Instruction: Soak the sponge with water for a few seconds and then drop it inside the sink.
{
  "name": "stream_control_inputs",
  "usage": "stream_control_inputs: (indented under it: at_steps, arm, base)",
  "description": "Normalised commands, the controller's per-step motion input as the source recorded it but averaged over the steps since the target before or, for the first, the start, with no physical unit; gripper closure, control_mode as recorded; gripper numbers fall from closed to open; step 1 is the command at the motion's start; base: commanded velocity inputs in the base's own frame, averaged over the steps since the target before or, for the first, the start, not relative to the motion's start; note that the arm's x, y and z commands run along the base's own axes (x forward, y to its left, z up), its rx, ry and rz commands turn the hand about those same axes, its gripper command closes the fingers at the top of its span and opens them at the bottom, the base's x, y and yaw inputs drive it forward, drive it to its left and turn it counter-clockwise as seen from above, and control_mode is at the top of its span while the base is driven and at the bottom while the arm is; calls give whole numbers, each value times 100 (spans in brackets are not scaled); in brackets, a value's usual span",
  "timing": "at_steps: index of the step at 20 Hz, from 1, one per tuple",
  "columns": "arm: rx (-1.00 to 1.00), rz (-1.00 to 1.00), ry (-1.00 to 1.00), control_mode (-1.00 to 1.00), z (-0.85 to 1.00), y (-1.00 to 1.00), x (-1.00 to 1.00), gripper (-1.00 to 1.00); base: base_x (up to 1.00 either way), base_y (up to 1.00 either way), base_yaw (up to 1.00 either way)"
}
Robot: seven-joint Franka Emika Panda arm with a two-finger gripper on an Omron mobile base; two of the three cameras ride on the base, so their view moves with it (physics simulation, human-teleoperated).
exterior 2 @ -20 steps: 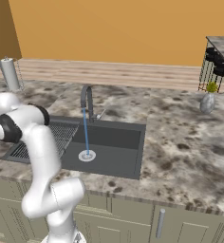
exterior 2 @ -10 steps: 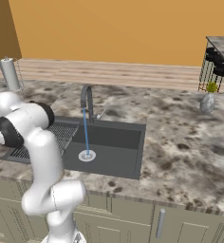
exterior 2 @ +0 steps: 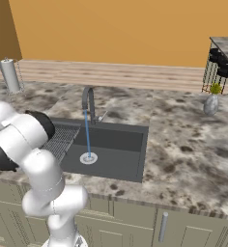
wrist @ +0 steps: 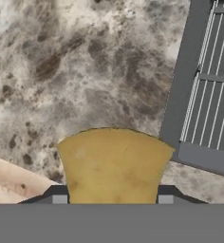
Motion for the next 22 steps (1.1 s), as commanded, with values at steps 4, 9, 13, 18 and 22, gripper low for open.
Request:
stream_control_inputs:
  at_steps: [4,9,13,18,22]
  arm:
    - [0,0,0,-100,24,-47,-25,100]
    - [0,0,0,-100,19,-41,-19,100]
    - [0,0,0,-100,17,-36,-19,100]
    - [0,0,0,-100,23,-34,-8,100]
    - [0,-1,0,-100,23,-29,0,100]
  base:
    - [0,0,0]
    - [0,0,0]
    - [0,0,0]
    - [0,0,0]
    - [0,0,0]
